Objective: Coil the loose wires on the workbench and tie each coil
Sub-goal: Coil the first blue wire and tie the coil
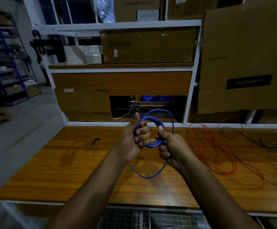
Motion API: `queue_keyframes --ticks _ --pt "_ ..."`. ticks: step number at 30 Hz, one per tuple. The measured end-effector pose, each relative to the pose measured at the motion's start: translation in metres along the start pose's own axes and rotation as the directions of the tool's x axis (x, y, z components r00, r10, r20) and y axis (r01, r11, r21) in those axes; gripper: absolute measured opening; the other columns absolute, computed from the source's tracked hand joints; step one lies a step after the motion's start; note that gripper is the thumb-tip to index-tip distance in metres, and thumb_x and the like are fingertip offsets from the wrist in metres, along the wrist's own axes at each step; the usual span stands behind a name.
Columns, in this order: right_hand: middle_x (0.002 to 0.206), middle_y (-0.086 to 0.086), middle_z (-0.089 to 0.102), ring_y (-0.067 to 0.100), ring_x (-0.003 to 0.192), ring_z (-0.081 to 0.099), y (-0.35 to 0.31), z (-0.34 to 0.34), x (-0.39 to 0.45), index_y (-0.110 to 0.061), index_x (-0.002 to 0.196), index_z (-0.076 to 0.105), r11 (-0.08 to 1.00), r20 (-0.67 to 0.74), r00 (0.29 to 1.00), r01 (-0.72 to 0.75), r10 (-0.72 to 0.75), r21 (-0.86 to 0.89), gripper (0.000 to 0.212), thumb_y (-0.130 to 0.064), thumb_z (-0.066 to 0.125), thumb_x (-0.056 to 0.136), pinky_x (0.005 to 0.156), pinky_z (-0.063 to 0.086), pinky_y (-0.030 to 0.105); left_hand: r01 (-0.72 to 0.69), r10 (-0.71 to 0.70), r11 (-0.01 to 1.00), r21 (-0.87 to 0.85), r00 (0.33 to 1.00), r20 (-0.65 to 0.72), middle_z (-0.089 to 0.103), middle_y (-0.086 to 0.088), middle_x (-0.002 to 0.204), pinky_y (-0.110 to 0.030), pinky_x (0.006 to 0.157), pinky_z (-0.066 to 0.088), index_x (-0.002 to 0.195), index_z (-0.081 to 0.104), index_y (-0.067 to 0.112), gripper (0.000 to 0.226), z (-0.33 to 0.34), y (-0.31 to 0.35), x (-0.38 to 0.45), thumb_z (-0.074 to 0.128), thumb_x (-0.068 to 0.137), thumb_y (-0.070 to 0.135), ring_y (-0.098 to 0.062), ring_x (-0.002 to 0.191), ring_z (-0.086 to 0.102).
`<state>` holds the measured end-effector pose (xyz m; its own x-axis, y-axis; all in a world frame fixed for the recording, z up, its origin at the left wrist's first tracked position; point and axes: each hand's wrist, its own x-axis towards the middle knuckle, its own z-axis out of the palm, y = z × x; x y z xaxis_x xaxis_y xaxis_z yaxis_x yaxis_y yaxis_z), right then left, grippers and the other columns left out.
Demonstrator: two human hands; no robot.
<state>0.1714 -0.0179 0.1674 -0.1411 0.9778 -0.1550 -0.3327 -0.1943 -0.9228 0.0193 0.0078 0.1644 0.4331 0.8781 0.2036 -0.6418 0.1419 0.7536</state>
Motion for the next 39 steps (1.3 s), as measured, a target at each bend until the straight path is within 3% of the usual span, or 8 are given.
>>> queue_keyframes --ticks 7,10,13,20,24,30,35,39 --pt "0.087 0.005 0.066 0.005 0.042 0.027 -0.014 -0.032 0.003 -0.010 0.114 0.062 0.998 0.097 0.995 -0.034 0.039 -0.048 0.034 -0.034 0.062 0.091 0.033 0.021 0.015 -0.023 0.012 0.999 -0.040 0.964 -0.264 0.024 0.007 0.048 -0.023 0.039 0.013 0.069 0.036 0.019 0.045 -0.007 0.010 0.002 0.031 0.104 0.047 -0.006 0.035 0.021" --pt "0.078 0.002 0.055 0.005 0.044 0.031 -0.020 -0.052 0.005 -0.010 0.109 0.063 0.998 0.057 0.997 0.054 -0.056 0.038 0.019 -0.021 0.053 0.096 0.034 0.025 0.016 -0.022 -0.012 0.993 -0.117 0.960 -0.279 0.026 0.007 0.047 -0.021 0.037 0.015 0.067 0.038 0.019 0.046 -0.015 0.023 0.001 0.031 0.105 0.044 -0.006 0.033 0.022" --pt "0.072 0.002 0.055 0.009 0.051 0.039 -0.015 -0.068 -0.001 -0.007 0.107 0.064 0.962 -0.033 0.987 0.144 -0.156 -0.233 0.020 -0.017 0.049 0.102 0.043 0.030 0.021 -0.043 0.002 0.989 -0.142 0.961 -0.275 0.028 0.008 0.047 -0.021 0.038 0.016 0.068 0.040 0.018 0.043 -0.021 0.036 0.000 0.033 0.105 0.038 -0.006 0.034 0.023" --pt "0.062 -0.005 0.066 0.000 0.058 0.060 0.021 -0.056 -0.012 -0.026 0.080 0.062 0.391 -0.045 0.885 0.159 -0.463 -0.907 0.021 -0.036 0.056 0.098 0.055 0.046 0.026 0.004 -0.034 0.992 -0.130 0.972 -0.233 0.027 0.008 0.047 -0.020 0.036 0.016 0.065 0.041 0.019 0.046 -0.018 0.038 0.003 0.033 0.105 0.040 -0.005 0.034 0.024" --pt "0.064 -0.005 0.057 0.013 0.060 0.055 0.005 -0.052 -0.001 -0.022 0.082 0.060 0.344 -0.150 0.754 0.106 -0.639 -0.933 0.026 -0.031 0.048 0.103 0.048 0.032 0.026 0.080 -0.100 0.991 -0.110 0.977 -0.191 0.026 0.008 0.045 -0.020 0.035 0.014 0.060 0.043 0.019 0.052 -0.011 0.023 0.002 0.033 0.103 0.047 -0.004 0.032 0.023" --pt "0.064 -0.002 0.058 0.012 0.059 0.055 0.002 -0.062 0.007 -0.021 0.077 0.063 0.262 -0.192 0.842 -0.063 -0.504 -0.963 0.035 -0.041 0.049 0.102 0.047 0.039 0.028 0.070 -0.085 0.992 -0.106 0.986 -0.146 0.026 0.009 0.046 -0.020 0.036 0.012 0.059 0.045 0.019 0.050 -0.009 0.021 -0.005 0.041 0.095 0.054 -0.004 0.033 0.024" --pt "0.063 -0.004 0.063 0.005 0.059 0.060 0.026 -0.035 -0.026 -0.025 0.075 0.064 0.158 0.041 0.924 0.109 -0.380 -0.981 0.032 -0.041 0.052 0.100 0.054 0.050 0.028 -0.002 -0.021 0.993 -0.114 0.980 -0.198 0.025 0.008 0.046 -0.020 0.038 0.012 0.062 0.043 0.019 0.044 -0.009 0.023 -0.004 0.044 0.096 0.047 -0.004 0.033 0.023" --pt "0.076 -0.006 0.067 0.006 0.070 0.064 0.040 -0.014 -0.051 -0.028 0.106 0.063 0.077 0.200 0.901 0.247 -0.386 -0.966 0.013 -0.034 0.052 0.101 0.067 0.056 0.032 -0.062 0.011 0.987 -0.148 0.947 -0.320 0.025 0.008 0.046 -0.020 0.037 0.014 0.064 0.040 0.020 0.047 -0.008 0.018 -0.002 0.038 0.103 0.047 -0.005 0.034 0.021"
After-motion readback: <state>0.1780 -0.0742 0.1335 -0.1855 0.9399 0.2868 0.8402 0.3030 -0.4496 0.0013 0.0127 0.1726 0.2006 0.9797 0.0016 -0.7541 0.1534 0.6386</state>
